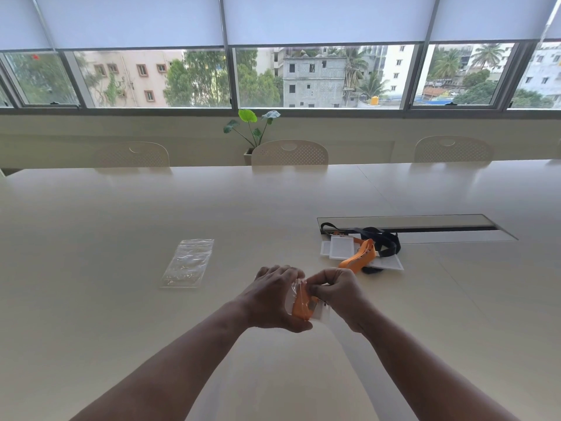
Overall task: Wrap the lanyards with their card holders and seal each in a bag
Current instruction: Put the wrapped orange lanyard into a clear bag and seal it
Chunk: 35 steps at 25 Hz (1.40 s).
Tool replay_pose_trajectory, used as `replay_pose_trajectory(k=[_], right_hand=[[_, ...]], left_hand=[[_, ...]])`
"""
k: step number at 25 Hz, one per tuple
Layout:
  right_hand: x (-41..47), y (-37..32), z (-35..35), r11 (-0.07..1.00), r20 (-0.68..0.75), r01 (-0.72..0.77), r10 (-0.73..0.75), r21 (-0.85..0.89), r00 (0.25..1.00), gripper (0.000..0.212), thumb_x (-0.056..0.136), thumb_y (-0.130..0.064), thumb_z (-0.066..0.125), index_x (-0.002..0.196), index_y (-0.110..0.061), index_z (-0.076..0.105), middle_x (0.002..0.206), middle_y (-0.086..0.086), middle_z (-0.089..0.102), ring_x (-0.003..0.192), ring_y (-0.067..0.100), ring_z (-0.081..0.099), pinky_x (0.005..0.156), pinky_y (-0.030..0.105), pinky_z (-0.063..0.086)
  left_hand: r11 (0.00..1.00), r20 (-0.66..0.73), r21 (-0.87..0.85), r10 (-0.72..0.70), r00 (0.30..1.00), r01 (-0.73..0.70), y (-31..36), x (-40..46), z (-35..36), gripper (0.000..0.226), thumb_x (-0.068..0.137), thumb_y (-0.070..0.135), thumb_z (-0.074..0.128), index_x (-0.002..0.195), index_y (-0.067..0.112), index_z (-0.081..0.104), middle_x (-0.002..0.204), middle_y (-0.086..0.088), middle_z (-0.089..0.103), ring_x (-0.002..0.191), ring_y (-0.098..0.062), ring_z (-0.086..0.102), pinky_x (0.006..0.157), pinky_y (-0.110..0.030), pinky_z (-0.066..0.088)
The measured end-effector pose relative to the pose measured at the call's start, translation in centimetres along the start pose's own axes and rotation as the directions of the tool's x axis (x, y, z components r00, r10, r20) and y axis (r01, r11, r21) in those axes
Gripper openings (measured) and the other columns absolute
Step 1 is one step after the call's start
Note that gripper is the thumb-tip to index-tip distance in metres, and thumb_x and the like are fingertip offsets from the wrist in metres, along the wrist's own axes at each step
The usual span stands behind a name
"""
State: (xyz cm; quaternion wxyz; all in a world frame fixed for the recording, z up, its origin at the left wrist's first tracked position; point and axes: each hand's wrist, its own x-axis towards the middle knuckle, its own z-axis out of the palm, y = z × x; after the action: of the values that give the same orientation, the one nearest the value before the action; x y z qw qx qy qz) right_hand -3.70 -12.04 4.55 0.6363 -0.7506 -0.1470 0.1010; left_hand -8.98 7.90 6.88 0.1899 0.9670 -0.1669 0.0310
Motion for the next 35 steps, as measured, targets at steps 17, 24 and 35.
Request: replay_pose_trajectory(k=[17,24,35], right_hand=[[-1.2,-0.9,1.1,0.988,0.176,-0.105,0.085,0.112,0.981,0.018,0.094,-0.010,0.065,0.111,-0.011,0.070,0.099,0.007,0.079,0.092,0.024,0.076,0.076,0.033,0.061],[-1.6,-1.7,1.8,0.960,0.067,-0.105,0.090,0.259,0.994,0.039,0.083,0.007,0.076,0.111,-0.009,0.055,0.103,0.014,0.074,0.090,0.031,0.074,0.070,0.036,0.061],[-1.0,-1.2,1.0,0.941,0.044,-0.209,0.205,0.267,0.978,0.041,0.087,0.009,0.068,0.114,-0.015,0.049,0.104,0.019,0.061,0.081,0.025,0.068,0.076,0.036,0.060]], left_hand=[[0.999,0.012,-0.031,-0.020,1.000,0.021,-0.9,0.3,0.5,0.105,0.059,0.079,0.074,0.144,0.025,0.045,0.139,0.008,0.055,0.129,-0.013,0.047,0.112,-0.035,0.032],[1.000,-0.003,-0.023,-0.016,1.000,0.016,-0.6,0.1,0.7,0.101,0.063,0.070,0.078,0.146,0.024,0.043,0.136,0.006,0.055,0.125,-0.016,0.053,0.110,-0.037,0.036],[0.999,-0.091,-0.039,0.003,0.996,-0.007,-0.8,0.0,0.5,0.102,0.068,0.066,0.078,0.150,0.018,0.042,0.146,0.004,0.051,0.131,-0.017,0.049,0.111,-0.028,0.030]])
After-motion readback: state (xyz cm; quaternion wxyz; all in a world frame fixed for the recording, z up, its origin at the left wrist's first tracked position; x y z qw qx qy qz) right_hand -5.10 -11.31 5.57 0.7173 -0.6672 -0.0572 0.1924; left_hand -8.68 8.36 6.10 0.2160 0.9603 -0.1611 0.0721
